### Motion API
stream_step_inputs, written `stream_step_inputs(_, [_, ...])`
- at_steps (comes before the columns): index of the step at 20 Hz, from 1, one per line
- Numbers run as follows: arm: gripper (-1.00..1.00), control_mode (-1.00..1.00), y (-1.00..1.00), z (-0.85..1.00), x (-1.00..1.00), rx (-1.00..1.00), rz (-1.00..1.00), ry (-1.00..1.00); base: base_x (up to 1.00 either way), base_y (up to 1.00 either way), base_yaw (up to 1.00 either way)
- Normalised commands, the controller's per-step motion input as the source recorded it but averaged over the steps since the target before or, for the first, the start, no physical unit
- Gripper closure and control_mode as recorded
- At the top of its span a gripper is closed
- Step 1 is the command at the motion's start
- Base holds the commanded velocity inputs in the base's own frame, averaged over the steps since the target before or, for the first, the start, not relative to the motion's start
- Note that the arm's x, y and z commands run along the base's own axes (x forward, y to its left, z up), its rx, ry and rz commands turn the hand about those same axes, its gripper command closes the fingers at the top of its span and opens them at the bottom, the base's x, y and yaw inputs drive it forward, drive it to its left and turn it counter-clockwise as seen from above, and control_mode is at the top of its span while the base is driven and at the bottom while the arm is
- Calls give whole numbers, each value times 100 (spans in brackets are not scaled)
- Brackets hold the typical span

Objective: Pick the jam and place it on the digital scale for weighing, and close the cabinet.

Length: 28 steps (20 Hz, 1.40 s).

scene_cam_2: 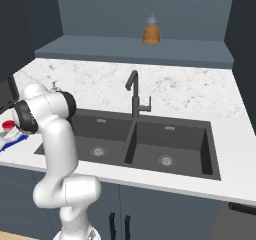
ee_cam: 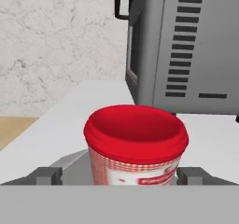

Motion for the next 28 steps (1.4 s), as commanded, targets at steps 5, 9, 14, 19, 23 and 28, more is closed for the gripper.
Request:
stream_step_inputs(5, [-100, -100, -43, 8, -18, 3, -1, -1, 0, 0, 0])
stream_step_inputs(9, [-100, -100, -46, 43, -16, 2, -1, -10, 0, 0, 0])
stream_step_inputs(14, [-100, -100, -50, 72, -34, 0, 0, -20, 0, 0, 0])
stream_step_inputs(19, [-100, -100, -76, 85, -38, 0, -4, -15, 0, 0, 0])
stream_step_inputs(23, [-100, -100, -98, 73, -33, 0, -7, -2, 0, 0, 0])
stream_step_inputs(28, [-100, -100, -94, 60, -11, 0, -6, -3, 0, 0, 0])
